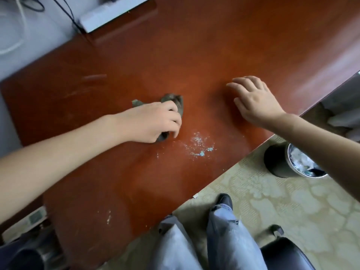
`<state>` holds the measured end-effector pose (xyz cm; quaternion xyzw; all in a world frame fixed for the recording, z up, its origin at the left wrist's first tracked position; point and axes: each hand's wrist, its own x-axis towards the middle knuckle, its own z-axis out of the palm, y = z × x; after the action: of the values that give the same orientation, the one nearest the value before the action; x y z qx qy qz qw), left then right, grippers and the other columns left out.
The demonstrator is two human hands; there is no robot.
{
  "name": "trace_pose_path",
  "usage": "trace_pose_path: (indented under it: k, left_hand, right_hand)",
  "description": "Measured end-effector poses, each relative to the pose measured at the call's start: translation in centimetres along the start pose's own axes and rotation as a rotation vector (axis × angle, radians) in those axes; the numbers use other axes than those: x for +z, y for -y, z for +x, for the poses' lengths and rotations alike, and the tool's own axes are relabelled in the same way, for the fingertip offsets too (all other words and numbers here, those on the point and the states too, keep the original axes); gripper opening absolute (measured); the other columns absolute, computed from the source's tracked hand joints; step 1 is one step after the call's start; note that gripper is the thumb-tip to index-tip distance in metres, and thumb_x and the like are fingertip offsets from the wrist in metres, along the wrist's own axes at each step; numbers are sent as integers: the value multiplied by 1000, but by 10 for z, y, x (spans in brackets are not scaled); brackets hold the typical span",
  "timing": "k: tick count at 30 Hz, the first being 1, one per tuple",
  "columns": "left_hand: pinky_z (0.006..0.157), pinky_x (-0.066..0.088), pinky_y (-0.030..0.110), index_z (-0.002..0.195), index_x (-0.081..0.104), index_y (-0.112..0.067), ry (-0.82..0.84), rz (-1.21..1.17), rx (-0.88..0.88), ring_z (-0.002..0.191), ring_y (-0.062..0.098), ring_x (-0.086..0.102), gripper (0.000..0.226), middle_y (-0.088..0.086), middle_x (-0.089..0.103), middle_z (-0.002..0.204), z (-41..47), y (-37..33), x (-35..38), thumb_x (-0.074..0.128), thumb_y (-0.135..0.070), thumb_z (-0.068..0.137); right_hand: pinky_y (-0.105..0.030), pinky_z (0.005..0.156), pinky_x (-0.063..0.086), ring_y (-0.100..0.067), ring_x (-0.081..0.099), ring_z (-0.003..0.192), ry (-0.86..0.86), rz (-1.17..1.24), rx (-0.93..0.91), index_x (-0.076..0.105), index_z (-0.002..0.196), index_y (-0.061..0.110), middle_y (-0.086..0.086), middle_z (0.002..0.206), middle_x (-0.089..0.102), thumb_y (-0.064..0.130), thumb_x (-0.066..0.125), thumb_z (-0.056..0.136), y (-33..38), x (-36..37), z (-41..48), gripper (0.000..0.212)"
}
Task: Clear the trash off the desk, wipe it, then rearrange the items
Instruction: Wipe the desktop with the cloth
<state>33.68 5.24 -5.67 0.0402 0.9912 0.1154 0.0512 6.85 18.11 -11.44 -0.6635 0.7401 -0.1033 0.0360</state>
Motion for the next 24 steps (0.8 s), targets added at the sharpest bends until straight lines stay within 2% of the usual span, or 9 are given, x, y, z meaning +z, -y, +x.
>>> trace_pose_path:
  k: [4, 7, 9, 11, 13, 16, 18, 21, 24]
  left_hand:
    - [102, 32, 31, 118, 51, -15, -92, -295, -144, 130, 23, 34, 45, 7, 39, 140, 15, -9, 31, 71, -20, 77]
    - [113, 4, 48, 124, 45, -28, -22, -175, -264, 143, 29, 4, 57, 3, 18, 155, 27, -3, 46, 48, -62, 78]
    - [113, -5, 54, 132, 40, -37, 48, -138, -341, 143, 31, -8, 65, 3, 8, 157, 31, 7, 48, 37, -71, 77]
    - [115, 0, 52, 142, 27, -35, 77, -152, -309, 143, 32, -8, 70, 7, 6, 157, 34, 5, 52, 43, -66, 81]
    - [113, 6, 49, 145, 25, -23, 53, -153, -118, 143, 35, 3, 81, 12, 16, 155, 34, -20, 63, 45, -64, 79]
    - [112, 12, 43, 138, 40, -14, 115, -186, 282, 140, 36, 17, 72, 13, 30, 150, 34, -76, 85, 53, -52, 78]
    - [110, 18, 42, 125, 53, -11, 127, -165, 394, 137, 36, 27, 54, 16, 36, 146, 39, -76, 87, 54, -40, 80]
    - [106, 28, 43, 109, 65, -10, -13, -107, 285, 128, 37, 37, 42, 25, 47, 134, 50, -31, 71, 49, -36, 80]
    - [97, 34, 44, 117, 64, -22, -119, -32, -32, 114, 30, 35, 45, 18, 52, 120, 56, 15, 49, 45, -44, 83]
  right_hand:
    - [-47, 104, 29, -37, 39, 124, 25, -15, 19, 47, 132, 10, -14, 133, 49, 33, 29, 85, 12, 6, -6, 55]
    - [-49, 105, 28, -36, 37, 127, 28, -37, 46, 43, 135, 13, -12, 138, 45, 37, 27, 87, 8, 8, -12, 56]
    - [-51, 107, 25, -34, 32, 132, 74, -32, 78, 40, 139, 19, -8, 144, 40, 42, 22, 88, 0, 9, -17, 58]
    - [-51, 109, 22, -32, 29, 135, 119, -8, 90, 37, 141, 25, -5, 149, 35, 47, 18, 88, -7, 11, -21, 60]
    - [-50, 110, 20, -32, 28, 136, 128, -1, 73, 36, 141, 27, -3, 150, 32, 47, 19, 88, -10, 13, -23, 60]
    - [-50, 110, 17, -31, 25, 138, 108, 16, 84, 36, 142, 28, -2, 151, 31, 47, 18, 87, -10, 16, -25, 60]
    - [-49, 111, 14, -29, 23, 139, 103, 37, 104, 34, 142, 29, -1, 152, 29, 47, 17, 87, -10, 18, -24, 61]
    - [-49, 111, 13, -28, 22, 139, 106, 40, 100, 33, 143, 30, 0, 152, 28, 47, 17, 86, -10, 19, -24, 61]
    - [-49, 112, 12, -28, 22, 140, 113, 40, 100, 33, 143, 30, 0, 152, 28, 47, 16, 86, -11, 19, -25, 61]
